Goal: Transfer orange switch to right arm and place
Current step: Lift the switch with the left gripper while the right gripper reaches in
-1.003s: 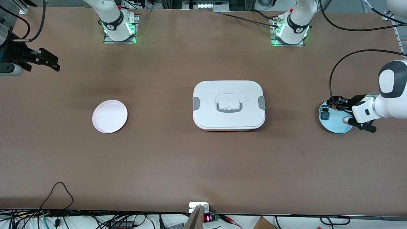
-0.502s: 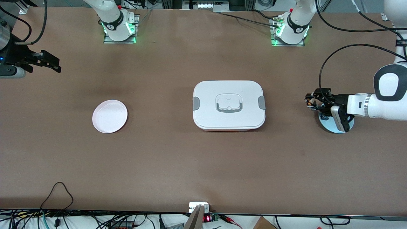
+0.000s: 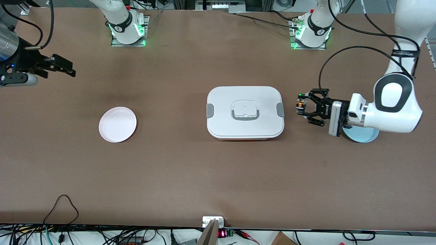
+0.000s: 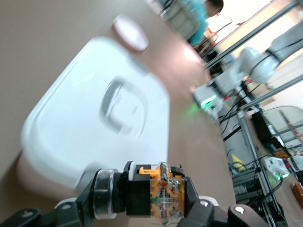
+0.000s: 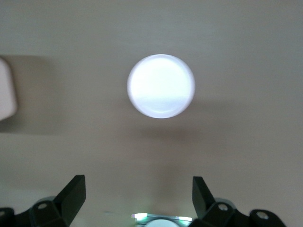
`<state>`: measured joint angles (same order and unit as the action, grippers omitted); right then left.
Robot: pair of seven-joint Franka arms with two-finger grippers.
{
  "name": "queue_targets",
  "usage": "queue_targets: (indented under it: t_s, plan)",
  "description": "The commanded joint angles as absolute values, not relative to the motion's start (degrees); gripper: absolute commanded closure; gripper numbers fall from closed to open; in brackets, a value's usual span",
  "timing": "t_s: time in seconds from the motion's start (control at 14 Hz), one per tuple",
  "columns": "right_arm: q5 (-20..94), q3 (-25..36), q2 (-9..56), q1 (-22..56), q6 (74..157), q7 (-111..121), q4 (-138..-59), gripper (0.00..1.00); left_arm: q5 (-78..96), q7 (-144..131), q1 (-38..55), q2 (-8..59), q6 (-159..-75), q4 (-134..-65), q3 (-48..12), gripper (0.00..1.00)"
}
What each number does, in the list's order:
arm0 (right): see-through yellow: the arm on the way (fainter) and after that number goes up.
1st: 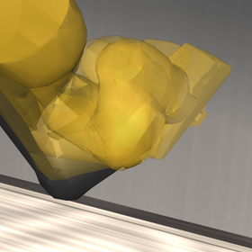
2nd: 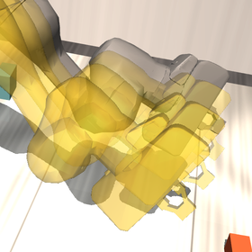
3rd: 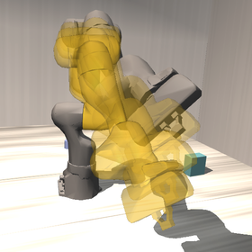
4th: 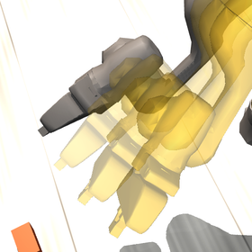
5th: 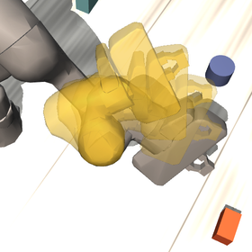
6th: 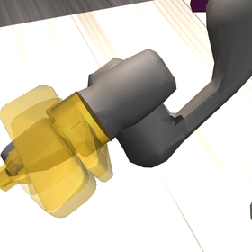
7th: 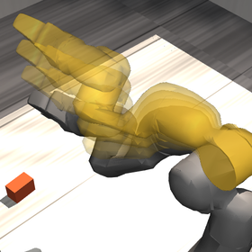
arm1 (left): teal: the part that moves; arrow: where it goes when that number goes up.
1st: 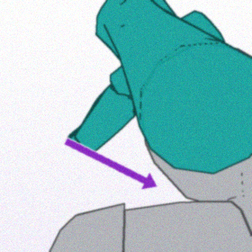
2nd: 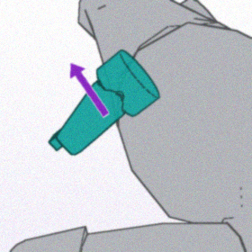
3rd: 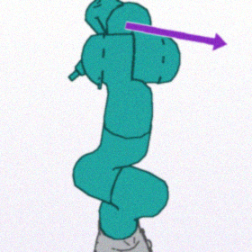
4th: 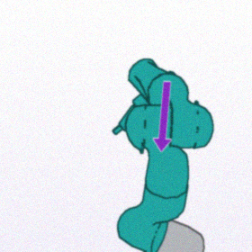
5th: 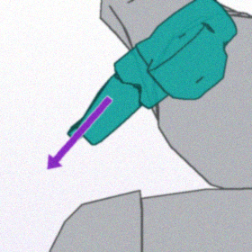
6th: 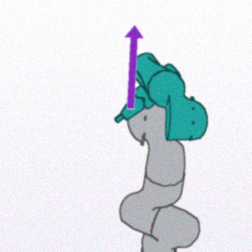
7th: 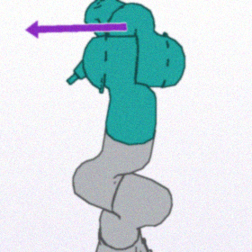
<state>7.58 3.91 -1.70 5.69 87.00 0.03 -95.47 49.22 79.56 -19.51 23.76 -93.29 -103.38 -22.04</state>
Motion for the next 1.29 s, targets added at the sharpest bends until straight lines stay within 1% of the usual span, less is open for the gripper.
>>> queue_targets:
  t_s: [0.0,0.14,0.29,0.43,0.57,0.79,0.86,1.0,1.15,1.22]
  plan:
    - [15.9,4.0,-1.4,6.2,86.0,0.3,-94.8,0.0,57.2,86.9,-20.0,23.9,-94.1,-103.6,-25.7,0.92]
    - [22.1,4.0,0.0,8.9,86.4,0.1,-94.8,0.0,62.9,91.0,-19.7,24.3,-96.2,-103.6,-28.9,0.93]
    - [30.2,3.9,1.6,9.9,87.6,0.1,-94.8,0.0,69.1,101.0,-17.4,24.8,-100.0,-103.4,-30.8,0.93]
    - [35.9,3.9,4.6,11.5,89.6,0.2,-94.8,0.0,75.7,108.6,-14.1,24.8,-101.2,-103.6,-30.8,0.97]
    - [44.3,3.9,5.9,11.5,92.4,0.3,-96.8,0.0,79.6,112.0,-11.4,24.7,-103.7,-104.0,-31.2,0.98]
    - [58.5,3.9,7.6,11.3,93.7,0.9,-99.7,0.0,89.8,118.0,-7.5,24.6,-112.1,-104.9,-34.4,0.98]
    - [65.6,3.8,8.2,11.3,93.8,3.3,-102.2,0.0,92.2,118.2,-6.8,24.5,-114.9,-104.9,-35.9,0.98]
    - [76.1,3.9,9.6,11.3,95.0,7.7,-105.6,0.0,96.9,120.0,-6.2,24.5,-120.4,-104.9,-38.8,0.98]
    - [80.2,3.9,11.4,11.6,95.0,8.2,-106.6,0.0,102.6,125.7,-4.7,24.7,-125.3,-104.9,-40.3,0.98]
    - [80.5,3.9,11.9,11.9,95.1,8.3,-106.6,0.0,105.8,127.4,-3.8,24.7,-125.8,-104.9,-40.3,0.98]
